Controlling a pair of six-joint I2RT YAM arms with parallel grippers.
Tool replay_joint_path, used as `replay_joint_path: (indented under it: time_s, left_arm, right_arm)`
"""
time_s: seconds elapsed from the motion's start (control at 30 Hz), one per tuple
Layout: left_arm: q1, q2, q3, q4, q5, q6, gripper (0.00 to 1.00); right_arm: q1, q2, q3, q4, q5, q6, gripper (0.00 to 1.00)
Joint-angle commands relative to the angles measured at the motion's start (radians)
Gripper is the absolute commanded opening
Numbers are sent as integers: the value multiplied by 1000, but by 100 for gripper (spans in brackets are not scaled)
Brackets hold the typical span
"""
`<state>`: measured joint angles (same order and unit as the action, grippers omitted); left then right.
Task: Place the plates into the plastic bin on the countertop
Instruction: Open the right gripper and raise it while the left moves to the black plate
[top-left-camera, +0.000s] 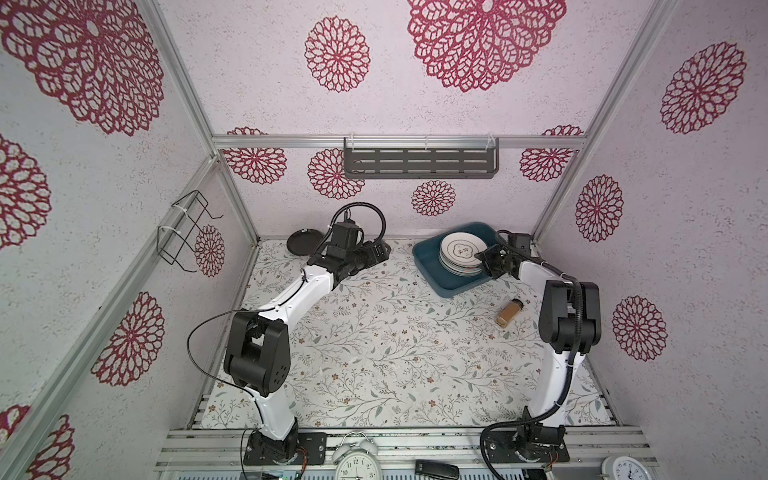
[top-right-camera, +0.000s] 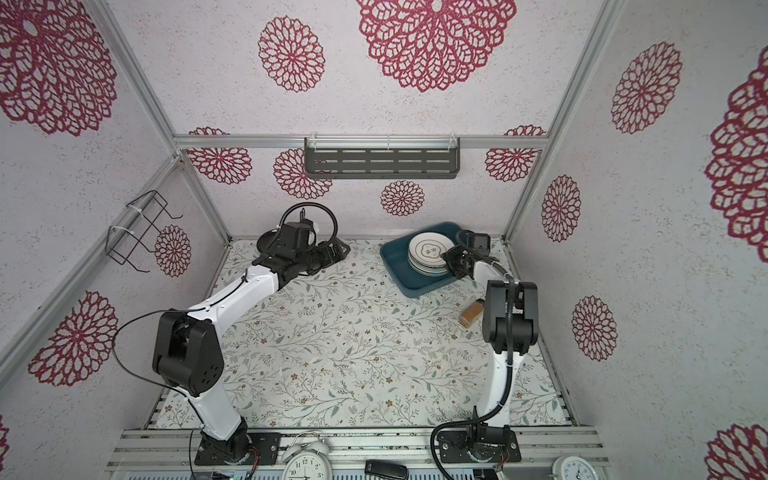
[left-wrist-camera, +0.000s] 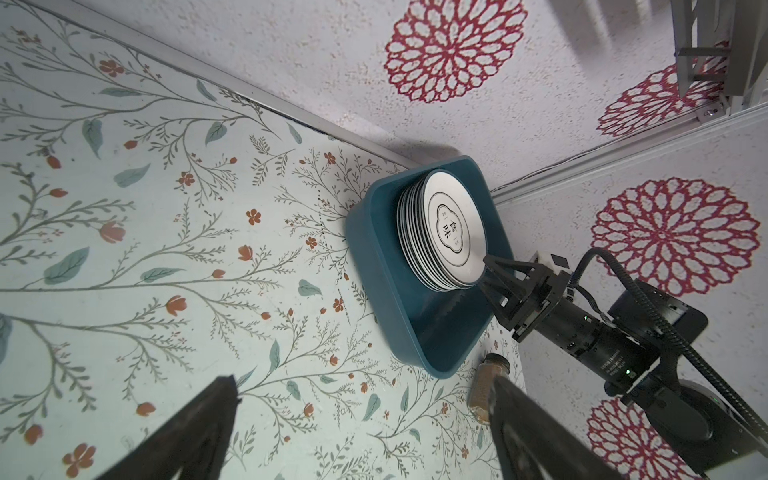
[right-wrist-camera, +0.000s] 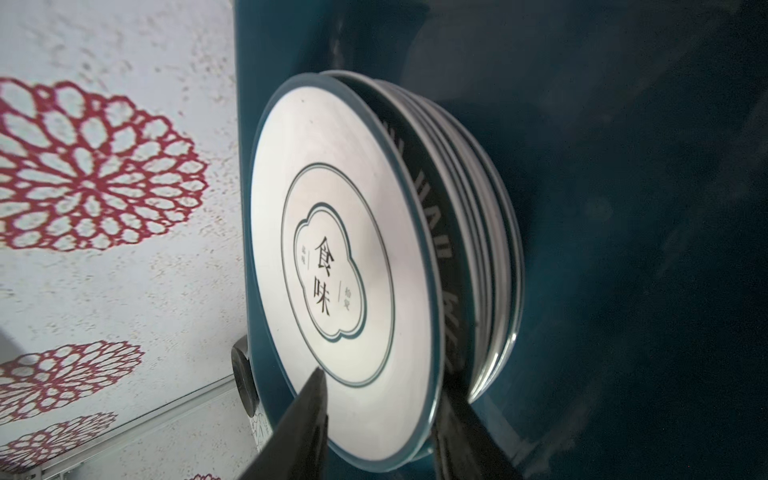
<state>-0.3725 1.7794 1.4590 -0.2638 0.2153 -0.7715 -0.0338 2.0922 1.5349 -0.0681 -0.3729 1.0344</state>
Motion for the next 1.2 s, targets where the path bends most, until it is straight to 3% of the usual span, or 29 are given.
replay_joint_path:
  time_s: [0.0,0.27,0.43,0.87,1.0,1.17]
  left_arm:
    - [-4,-79,-33,50,-23,-5,97]
    - [-17,-159,-97,-1,-71,-1,97]
    - [-29,-230,-135,-42,-118,-1,97]
    - [-20,-416,-208,-206,-235,-13,97]
    - [30,-437,-226,-199,-236,-22,97]
    - [164,-388,-226,-142,-158,-24,97]
  right_arm:
    - [3,-66,24,-63,-1,-33,52]
    - [6,-112,90,-269,29,-111,64]
    - [7,-201,23,-256,15,-113,77]
    - [47,-502,-210,-126,-39,-158,92]
    - [53,-576,-257,-137,-16,-177,95]
    - [74,-634,-267,-142,18,-214,99]
